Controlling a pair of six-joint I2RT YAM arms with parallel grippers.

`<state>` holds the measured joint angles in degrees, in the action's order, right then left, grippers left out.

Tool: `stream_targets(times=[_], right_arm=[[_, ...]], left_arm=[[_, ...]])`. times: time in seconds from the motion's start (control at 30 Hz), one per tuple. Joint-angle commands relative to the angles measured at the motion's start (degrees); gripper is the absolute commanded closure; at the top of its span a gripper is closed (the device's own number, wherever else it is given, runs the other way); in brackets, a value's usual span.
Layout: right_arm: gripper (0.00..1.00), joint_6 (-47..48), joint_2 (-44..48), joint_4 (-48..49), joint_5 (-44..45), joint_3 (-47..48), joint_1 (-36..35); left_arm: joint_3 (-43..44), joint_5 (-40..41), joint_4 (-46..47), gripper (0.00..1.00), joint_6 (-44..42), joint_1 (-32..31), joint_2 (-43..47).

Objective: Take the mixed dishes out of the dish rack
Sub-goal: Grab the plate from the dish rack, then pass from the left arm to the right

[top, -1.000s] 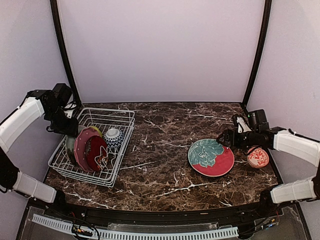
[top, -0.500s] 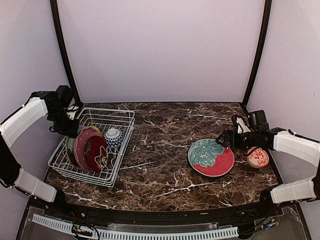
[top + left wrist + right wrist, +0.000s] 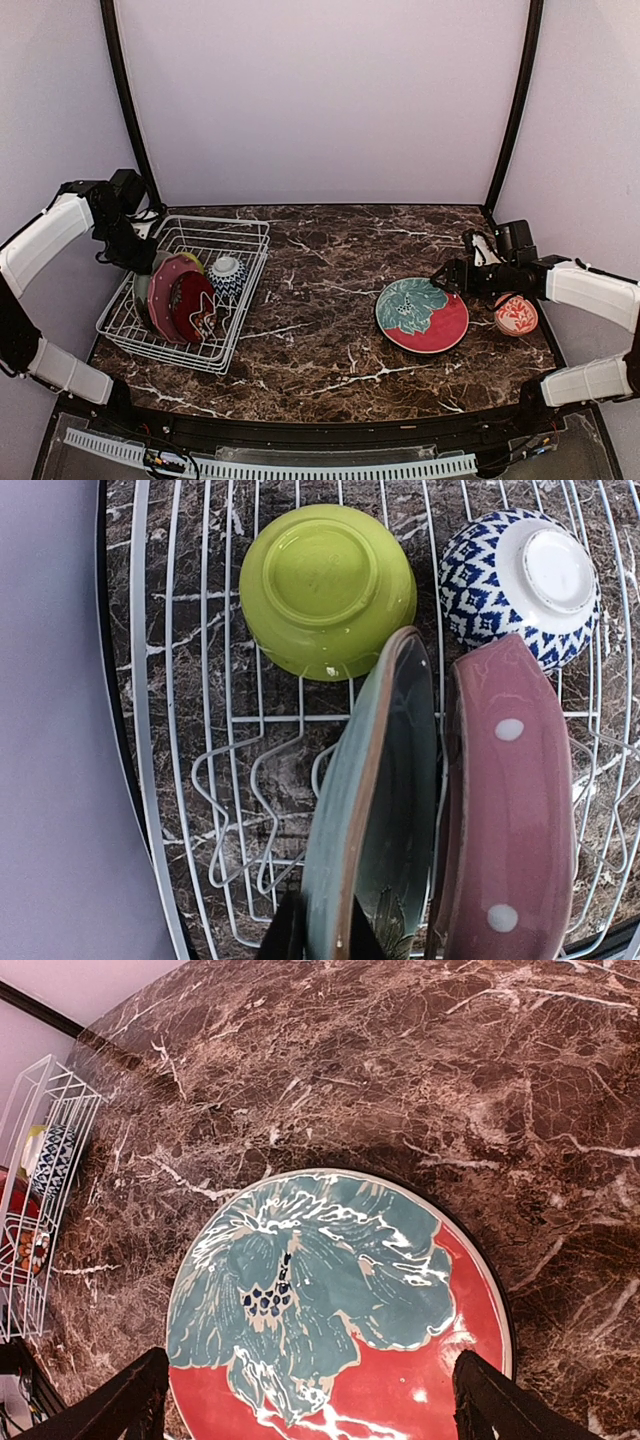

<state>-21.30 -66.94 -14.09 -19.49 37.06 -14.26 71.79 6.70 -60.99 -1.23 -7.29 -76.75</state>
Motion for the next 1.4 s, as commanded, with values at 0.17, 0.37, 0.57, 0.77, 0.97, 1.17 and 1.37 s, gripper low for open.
stream_targets(times=[0.17, 0.37, 0.57, 0.77, 0.97, 1.17, 1.37], right_arm=[[0.04, -0.8, -1.3, 2.4, -1.1, 0.4, -0.3], [0.04, -1.3, -2.0, 3.0, -1.8, 0.3, -0.3], [0.04, -1.2, -1.8, 2.7, -1.5, 0.2, -0.3], [0.04, -1.5, -2.0, 3.3, -1.8, -0.1, -0.3], [0.04, -1.7, -2.1, 3.5, -2.2, 0.0, -0.3], [0.04, -1.7, -2.1, 3.2, -2.1, 0.4, -0.3], [0.04, -2.1, -1.9, 3.0, -2.4, 0.8, -0.3]], left_arm=[[7.0, 0.8, -6.2, 0.99, 1.0, -0.7, 1.6], [8.4, 4.7, -7.8, 0.99, 4.5, -4.4, 0.8], [13.6, 15.7, -11.6, 0.99, 6.8, -9.4, -0.4], [18.5, 22.3, -15.5, 0.99, 7.9, -13.1, -0.9], [21.2, 27.5, -17.7, 0.99, 8.6, -14.9, -0.1], [23.5, 33.1, -18.1, 0.99, 8.5, -15.7, 1.9], [25.4, 36.7, -14.7, 0.99, 7.4, -15.7, 5.9]])
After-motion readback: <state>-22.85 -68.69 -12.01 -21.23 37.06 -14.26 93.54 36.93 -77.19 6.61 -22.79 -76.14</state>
